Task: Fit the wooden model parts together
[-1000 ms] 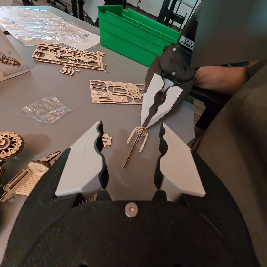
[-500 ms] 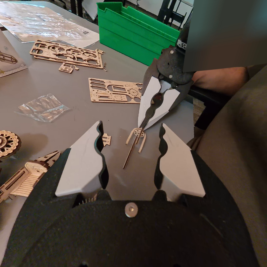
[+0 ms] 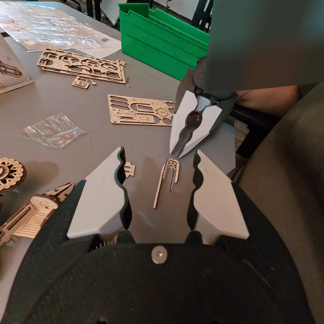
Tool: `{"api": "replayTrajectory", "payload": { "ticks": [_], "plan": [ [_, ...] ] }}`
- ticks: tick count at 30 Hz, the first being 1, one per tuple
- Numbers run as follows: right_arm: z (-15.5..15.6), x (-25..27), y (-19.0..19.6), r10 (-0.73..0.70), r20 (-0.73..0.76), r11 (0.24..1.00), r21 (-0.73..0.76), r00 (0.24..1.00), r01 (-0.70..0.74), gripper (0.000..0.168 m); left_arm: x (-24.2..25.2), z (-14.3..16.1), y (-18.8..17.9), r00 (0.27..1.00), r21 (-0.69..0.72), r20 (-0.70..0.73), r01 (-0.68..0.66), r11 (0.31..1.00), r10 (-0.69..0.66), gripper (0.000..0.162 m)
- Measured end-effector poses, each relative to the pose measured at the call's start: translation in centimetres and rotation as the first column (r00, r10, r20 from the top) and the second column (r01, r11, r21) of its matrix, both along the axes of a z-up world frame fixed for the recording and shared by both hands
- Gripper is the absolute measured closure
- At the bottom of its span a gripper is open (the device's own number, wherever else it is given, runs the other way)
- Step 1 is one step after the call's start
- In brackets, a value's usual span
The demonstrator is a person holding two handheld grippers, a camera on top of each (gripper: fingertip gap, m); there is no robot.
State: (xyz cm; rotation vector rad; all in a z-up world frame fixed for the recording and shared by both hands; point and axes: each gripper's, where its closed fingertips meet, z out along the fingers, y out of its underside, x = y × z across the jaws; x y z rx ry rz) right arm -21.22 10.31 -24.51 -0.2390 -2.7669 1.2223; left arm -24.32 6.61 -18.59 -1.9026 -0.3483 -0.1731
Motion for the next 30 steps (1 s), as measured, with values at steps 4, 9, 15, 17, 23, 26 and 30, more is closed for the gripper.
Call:
{"api": "replayTrajectory", "payload": {
  "ticks": [4,9,15,17,23,26,30],
  "plan": [
    [1.5,-0.1,0.3,-0.005,0.001,0.998,-0.064,1.000,0.005,0.160,-0.2,0.3,-0.1,1.000,0.019,0.016,-0.010,1.000,0.010,0.084],
    [5.2,-3.8,3.1,-0.197,-0.111,0.968,-0.181,0.974,0.175,0.160,-0.8,0.9,-0.2,0.998,0.060,0.055,-0.036,0.998,0.033,0.086],
    [9.1,-8.6,18.3,-0.704,-0.312,0.692,-0.104,0.637,0.714,0.144,-0.9,0.8,-0.2,0.998,0.052,0.025,-0.056,0.997,0.055,0.086],
    [8.7,-7.7,19.7,-0.777,-0.207,0.623,-0.116,0.594,0.774,0.130,-0.9,0.7,-0.1,0.998,0.049,0.002,-0.060,0.997,0.060,0.086],
    [3.0,-4.5,12.7,-0.681,0.240,0.719,0.042,0.692,0.693,0.087,-0.4,0.5,0.9,0.999,0.048,0.020,-0.034,0.998,0.033,0.087],
    [0.2,-4.9,12.4,-0.695,0.161,0.719,0.187,0.701,0.669,0.081,0.0,0.4,1.1,1.000,0.037,0.001,-0.026,0.999,0.026,0.087],
    [-1.1,-6.0,13.2,-0.724,0.065,0.676,0.264,0.686,0.688,0.062,0.4,0.4,1.0,1.000,0.028,-0.022,-0.015,0.999,0.016,0.087]
  ]
}}
